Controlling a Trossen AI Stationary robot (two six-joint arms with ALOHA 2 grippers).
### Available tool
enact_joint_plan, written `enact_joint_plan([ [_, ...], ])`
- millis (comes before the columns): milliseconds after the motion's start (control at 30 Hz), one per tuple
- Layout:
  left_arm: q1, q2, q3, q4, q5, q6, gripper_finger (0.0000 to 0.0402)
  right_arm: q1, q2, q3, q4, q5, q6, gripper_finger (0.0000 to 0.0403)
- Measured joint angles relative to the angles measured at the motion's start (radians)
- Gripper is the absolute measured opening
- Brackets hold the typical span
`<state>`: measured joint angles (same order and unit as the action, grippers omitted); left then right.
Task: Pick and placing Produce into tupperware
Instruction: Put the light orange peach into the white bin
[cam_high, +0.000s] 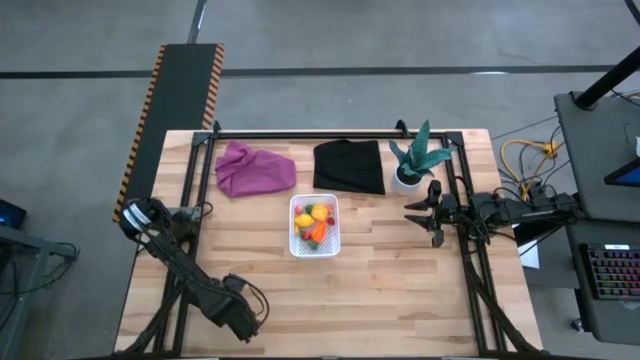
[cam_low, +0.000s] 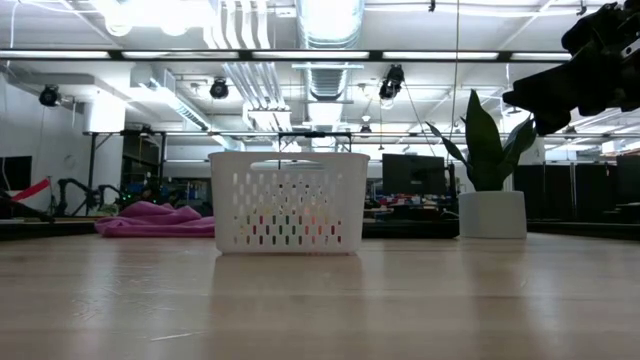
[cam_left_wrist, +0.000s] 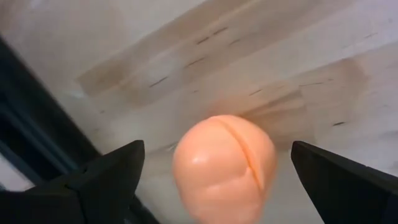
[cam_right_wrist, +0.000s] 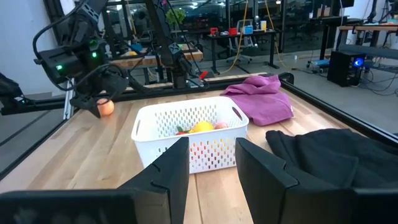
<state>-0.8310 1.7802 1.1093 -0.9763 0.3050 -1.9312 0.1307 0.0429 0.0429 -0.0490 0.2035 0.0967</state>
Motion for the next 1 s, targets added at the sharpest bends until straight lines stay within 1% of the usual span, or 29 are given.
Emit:
enact_joint_plan([
  [167,0.001,-0.006,-0.054,0.095,0.007,-0.001,0.0390,0.000,0.000,0.000,-0.005,0.000,0.000,0.0123],
  [367,0.001,-0.006,-0.067,0.115,0.008,0.000,0.0390,0.000,0.000,0.000,-0.008,0.000,0.000,0.0123],
  [467,0.001,-0.005,-0.067,0.120,0.008,0.000,0.0380,0.000,0.000,0.000,-0.008,0.000,0.000,0.0123],
  [567,0.001,-0.003,-0.067,0.126,0.008,0.001,0.0356,0.000,0.000,0.000,-0.008,0.000,0.000,0.0123],
  [800,0.002,-0.002,-0.067,0.138,0.024,0.000,0.0284,0.000,0.000,0.000,-0.008,0.000,0.000,0.0123],
  [1000,0.002,0.000,-0.067,0.137,0.027,0.000,0.0236,0.000,0.000,0.000,-0.007,0.000,0.000,0.0123],
])
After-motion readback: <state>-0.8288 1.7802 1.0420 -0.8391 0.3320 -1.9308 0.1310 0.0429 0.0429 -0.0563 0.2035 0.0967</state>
